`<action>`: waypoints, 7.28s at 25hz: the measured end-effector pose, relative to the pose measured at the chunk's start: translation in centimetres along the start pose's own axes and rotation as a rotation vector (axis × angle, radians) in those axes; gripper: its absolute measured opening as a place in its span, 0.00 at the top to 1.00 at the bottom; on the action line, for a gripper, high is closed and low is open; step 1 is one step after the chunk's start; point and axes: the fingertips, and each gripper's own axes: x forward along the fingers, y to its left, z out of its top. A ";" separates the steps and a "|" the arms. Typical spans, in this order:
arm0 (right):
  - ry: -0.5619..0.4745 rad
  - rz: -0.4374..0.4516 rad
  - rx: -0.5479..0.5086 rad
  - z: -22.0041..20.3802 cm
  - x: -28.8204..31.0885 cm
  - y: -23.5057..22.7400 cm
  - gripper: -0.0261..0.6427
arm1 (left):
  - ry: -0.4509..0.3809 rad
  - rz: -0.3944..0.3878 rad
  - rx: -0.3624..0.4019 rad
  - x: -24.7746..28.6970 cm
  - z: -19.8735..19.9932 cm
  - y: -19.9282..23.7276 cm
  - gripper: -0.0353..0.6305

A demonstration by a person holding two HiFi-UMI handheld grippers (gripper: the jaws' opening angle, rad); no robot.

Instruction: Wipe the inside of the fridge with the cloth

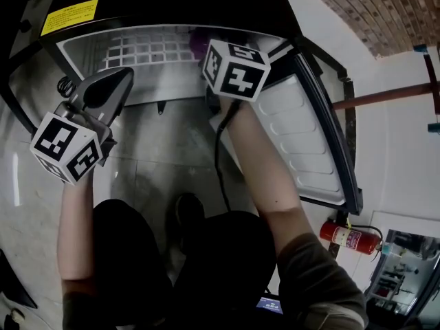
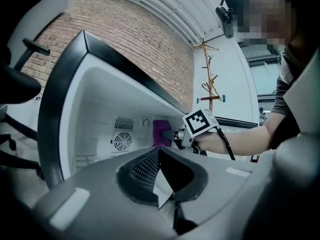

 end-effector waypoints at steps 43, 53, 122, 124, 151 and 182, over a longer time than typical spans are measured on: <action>0.195 0.541 0.047 -19.9 -3.9 20.8 0.84 | 0.149 0.072 -0.057 -8.2 -13.7 5.2 0.92; 0.014 0.632 0.045 -15.8 3.8 25.8 0.84 | 0.162 0.131 -0.009 -8.8 -14.4 8.3 0.92; 0.431 -0.226 0.522 -27.6 5.0 -2.4 0.84 | 0.254 -0.158 -0.035 2.2 -17.4 0.8 0.92; 0.438 -0.220 0.530 -28.2 5.0 -2.1 0.84 | 0.236 -0.152 -0.046 2.2 -17.6 0.9 0.92; 0.606 0.282 0.378 -22.0 -3.8 11.8 0.84 | 0.209 -0.096 -0.059 -4.1 -7.3 -4.9 0.92; 0.576 0.510 0.331 14.6 -24.5 7.2 0.84 | 0.196 0.175 -0.105 -6.2 26.6 -11.9 0.92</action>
